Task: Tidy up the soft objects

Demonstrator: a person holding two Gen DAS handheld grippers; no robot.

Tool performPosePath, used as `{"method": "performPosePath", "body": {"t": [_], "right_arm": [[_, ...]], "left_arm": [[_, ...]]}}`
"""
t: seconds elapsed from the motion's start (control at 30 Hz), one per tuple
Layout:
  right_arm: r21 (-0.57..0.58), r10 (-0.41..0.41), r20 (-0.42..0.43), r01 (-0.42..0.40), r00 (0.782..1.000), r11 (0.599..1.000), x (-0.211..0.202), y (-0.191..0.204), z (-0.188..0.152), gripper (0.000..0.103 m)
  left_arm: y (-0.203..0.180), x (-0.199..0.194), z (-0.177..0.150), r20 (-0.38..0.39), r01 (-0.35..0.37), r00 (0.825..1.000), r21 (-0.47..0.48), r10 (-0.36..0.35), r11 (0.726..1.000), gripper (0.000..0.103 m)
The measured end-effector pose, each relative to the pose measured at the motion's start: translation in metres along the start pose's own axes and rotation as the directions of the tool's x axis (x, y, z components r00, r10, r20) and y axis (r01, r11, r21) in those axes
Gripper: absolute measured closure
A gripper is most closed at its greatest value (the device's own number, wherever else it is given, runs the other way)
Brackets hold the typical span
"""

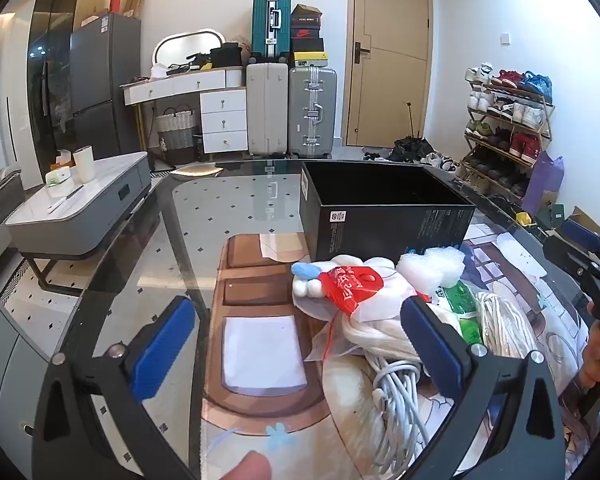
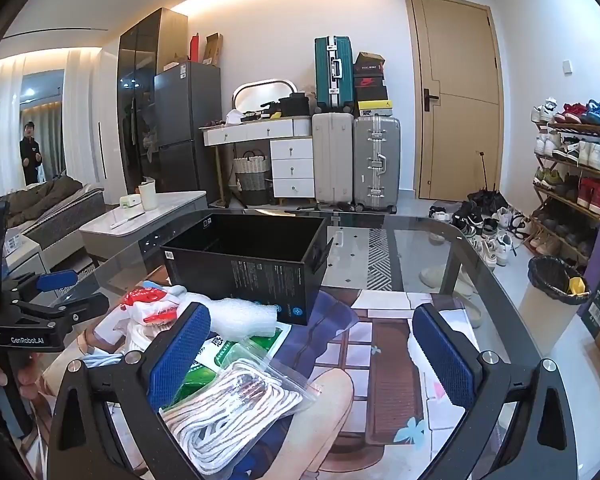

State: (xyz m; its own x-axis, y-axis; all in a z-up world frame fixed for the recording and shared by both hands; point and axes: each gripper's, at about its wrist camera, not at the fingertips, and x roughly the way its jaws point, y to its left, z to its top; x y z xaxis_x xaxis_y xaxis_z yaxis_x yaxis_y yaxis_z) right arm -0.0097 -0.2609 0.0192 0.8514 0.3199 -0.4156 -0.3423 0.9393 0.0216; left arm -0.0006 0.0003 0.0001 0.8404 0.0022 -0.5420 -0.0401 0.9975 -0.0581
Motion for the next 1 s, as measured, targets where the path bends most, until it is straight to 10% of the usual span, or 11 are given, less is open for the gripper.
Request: {"method": "performPosePath", "body": {"t": [1.0], "right_arm": [[-0.014, -0.007, 0.014, 0.007, 1.000, 1.000, -0.001, 0.001, 0.000, 0.000]], "left_arm": [[0.000, 0.004, -0.002, -0.019, -0.020, 1.000, 0.008, 0.020, 1.000, 0.000]]}}
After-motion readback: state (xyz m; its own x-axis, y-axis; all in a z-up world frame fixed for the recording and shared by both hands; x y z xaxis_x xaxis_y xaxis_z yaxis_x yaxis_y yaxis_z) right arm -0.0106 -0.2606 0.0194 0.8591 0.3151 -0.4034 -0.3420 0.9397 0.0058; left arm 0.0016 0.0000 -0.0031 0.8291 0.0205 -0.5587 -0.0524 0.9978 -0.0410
